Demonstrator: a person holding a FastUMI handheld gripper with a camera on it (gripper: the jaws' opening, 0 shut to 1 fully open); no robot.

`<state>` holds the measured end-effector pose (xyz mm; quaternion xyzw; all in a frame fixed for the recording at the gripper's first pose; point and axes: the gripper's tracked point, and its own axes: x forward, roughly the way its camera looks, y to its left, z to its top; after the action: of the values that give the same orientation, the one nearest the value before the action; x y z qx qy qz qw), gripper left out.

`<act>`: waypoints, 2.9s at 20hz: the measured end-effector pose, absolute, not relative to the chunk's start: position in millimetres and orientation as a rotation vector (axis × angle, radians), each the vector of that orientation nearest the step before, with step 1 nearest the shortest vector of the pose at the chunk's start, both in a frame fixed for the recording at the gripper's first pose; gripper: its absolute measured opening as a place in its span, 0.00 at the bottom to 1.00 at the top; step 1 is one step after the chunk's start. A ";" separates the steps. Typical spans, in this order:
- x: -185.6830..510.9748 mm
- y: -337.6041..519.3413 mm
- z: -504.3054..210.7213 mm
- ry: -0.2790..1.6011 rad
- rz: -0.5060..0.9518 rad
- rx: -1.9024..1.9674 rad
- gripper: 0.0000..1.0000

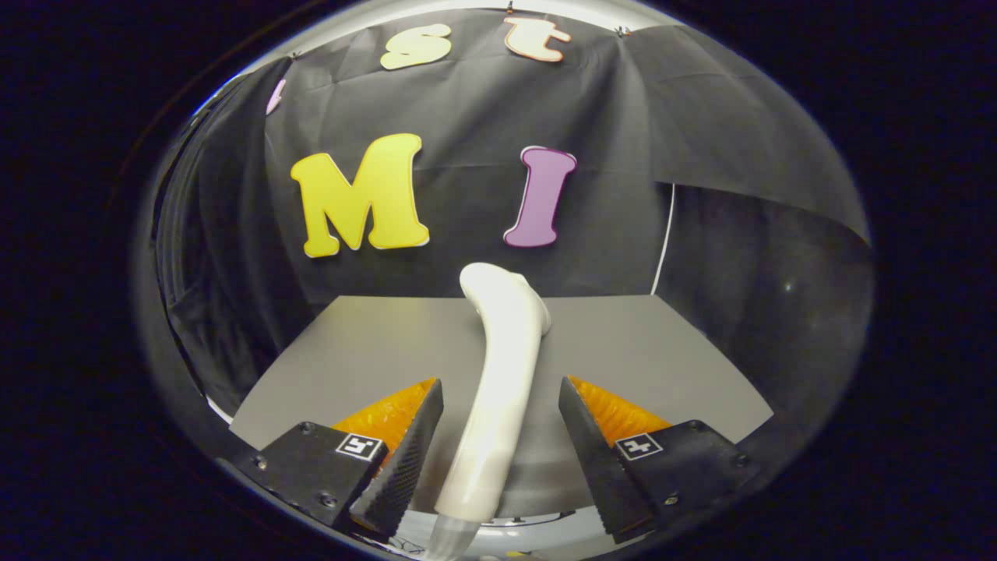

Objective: Iron the clothes twice with a garment steamer, once on the left side and once on the right side.

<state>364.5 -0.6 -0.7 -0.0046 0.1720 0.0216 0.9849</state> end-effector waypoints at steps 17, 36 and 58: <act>366.0 16.7 -26.6 0.443 0.082 0.035 0.48; 333.1 30.5 67.4 0.120 0.132 0.205 0.35; 243.0 223.4 269.3 -0.193 0.217 0.084 0.35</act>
<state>243.0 223.4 269.3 0.0417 -0.0960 0.1080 0.9886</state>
